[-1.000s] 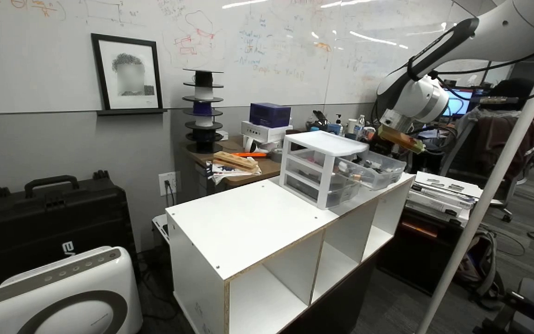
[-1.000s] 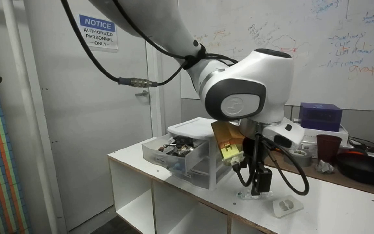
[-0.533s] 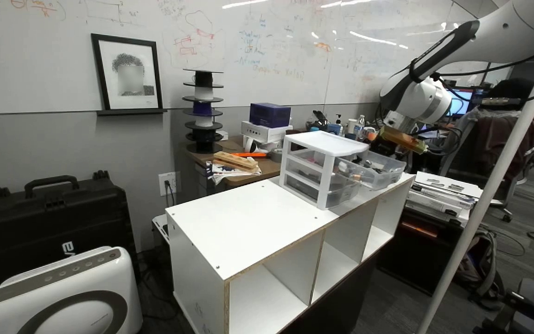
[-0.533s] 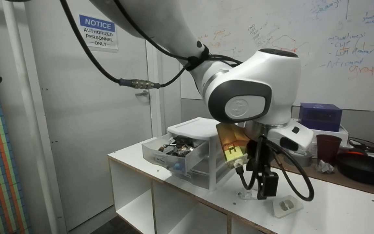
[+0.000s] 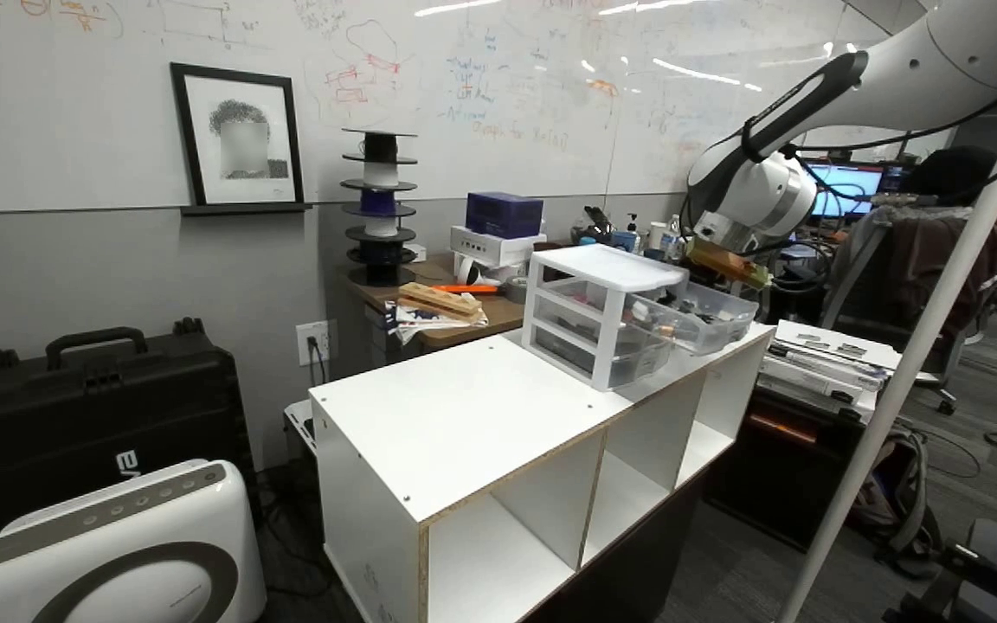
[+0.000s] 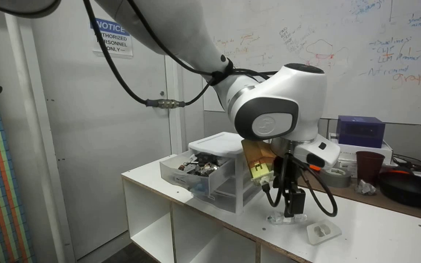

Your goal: Put the objects in the top drawer of the cabinet and close it

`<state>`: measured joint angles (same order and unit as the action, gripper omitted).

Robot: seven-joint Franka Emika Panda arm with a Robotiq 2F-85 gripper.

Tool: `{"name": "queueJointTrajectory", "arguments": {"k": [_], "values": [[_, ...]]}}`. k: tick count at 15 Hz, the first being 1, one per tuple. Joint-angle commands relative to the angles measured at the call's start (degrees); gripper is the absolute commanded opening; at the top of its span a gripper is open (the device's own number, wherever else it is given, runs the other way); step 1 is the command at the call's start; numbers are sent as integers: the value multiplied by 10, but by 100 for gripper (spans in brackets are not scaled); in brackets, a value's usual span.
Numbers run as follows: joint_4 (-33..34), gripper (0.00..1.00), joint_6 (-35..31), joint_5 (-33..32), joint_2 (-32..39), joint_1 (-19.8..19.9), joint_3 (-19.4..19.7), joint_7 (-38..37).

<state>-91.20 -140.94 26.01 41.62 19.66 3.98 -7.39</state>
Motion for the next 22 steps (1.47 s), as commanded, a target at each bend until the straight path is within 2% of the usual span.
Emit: {"name": "queueJointTrajectory", "arguments": {"k": [1, 4, 6, 15, 17, 18, 19, 22], "values": [[11, 100, 10, -13, 11, -1, 9, -11], [2, 100, 13, -22, 10, -2, 18, -12], [3, 74, 19, -27, 12, -3, 21, -15], [2, 7, 29, -36, 9, -10, 26, -31], [-5, 5, 36, -42, -2, -14, 31, -43], [-7, 8, 48, -46, -8, -16, 33, -50], [-13, 3, 51, -50, -16, -20, 37, -60], [-24, 7, 69, -69, -43, -35, 55, -97]]}}
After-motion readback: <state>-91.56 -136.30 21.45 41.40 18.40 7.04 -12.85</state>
